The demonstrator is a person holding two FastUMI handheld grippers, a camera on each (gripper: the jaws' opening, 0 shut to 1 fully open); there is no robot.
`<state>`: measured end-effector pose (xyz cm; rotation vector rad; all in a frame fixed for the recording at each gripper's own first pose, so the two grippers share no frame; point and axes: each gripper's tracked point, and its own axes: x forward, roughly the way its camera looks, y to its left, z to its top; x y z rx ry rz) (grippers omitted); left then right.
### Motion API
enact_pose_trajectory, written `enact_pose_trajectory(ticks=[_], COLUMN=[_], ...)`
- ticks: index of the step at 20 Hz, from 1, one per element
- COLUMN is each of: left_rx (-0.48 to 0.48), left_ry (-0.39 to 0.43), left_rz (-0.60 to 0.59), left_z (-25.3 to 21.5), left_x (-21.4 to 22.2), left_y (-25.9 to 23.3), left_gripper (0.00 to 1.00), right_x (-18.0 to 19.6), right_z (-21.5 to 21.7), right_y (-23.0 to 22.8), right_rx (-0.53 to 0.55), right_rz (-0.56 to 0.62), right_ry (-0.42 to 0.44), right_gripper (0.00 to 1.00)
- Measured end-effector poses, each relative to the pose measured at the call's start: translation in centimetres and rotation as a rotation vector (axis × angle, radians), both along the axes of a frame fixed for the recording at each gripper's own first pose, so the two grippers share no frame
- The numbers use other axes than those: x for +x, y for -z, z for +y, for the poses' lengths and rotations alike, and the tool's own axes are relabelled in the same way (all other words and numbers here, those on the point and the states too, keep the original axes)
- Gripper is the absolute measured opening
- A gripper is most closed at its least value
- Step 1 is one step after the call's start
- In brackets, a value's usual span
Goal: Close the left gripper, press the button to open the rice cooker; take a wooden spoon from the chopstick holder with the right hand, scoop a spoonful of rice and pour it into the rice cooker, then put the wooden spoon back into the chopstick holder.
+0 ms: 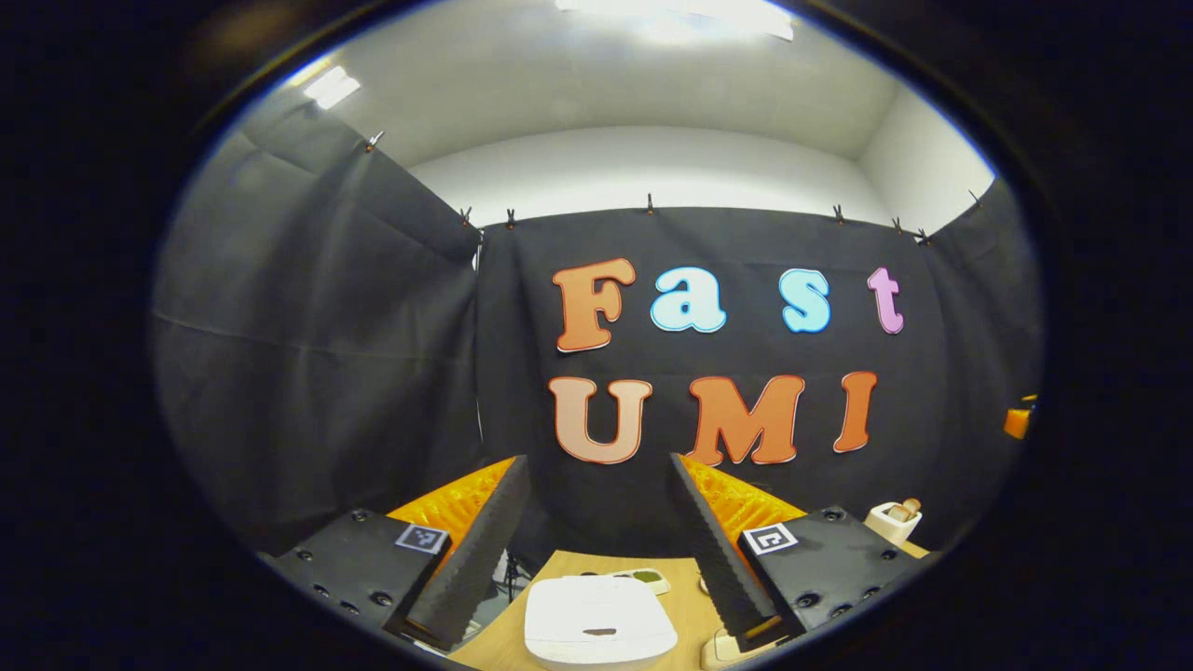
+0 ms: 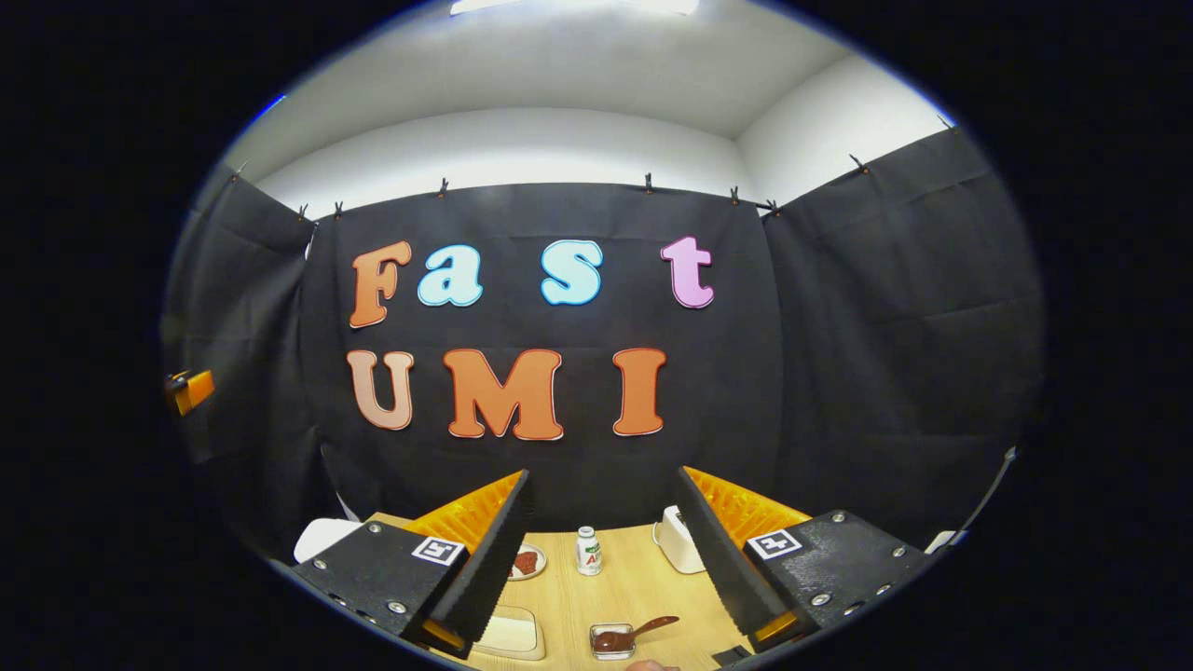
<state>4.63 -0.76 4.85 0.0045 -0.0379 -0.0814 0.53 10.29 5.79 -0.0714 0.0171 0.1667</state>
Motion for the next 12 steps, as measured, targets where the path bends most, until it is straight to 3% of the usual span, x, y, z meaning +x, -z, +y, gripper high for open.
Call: enact_pose_trajectory(ticks=[2,3,5,6,12], left_rx=[-0.024,-0.024,-0.014,-0.010,0.002], left_ry=[0.020,0.021,0.021,0.021,0.001], left_rz=[0.006,0.012,0.033,0.045,0.094], left_z=[-0.2,0.0,0.1,0.1,0.4], left_x=[-0.1,0.1,0.5,0.7,1.8], left_y=[-0.1,0.1,0.9,1.4,3.8], left_gripper=[0.99,0.99,0.99,0.99,1.00], right_x=[0.0,0.0,0.2,0.2,1.3], right_z=[-0.2,-0.4,-0.7,-0.6,-0.1], right_y=[0.6,0.9,1.5,1.9,3.5], right_rx=[0.001,0.001,-0.001,-0.002,-0.031], right_rz=[0.010,0.014,0.026,0.029,0.059], right_ry=[0.006,0.012,0.021,0.022,0.017], right_gripper=[0.95,1.00,1.00,0.95,0.95])
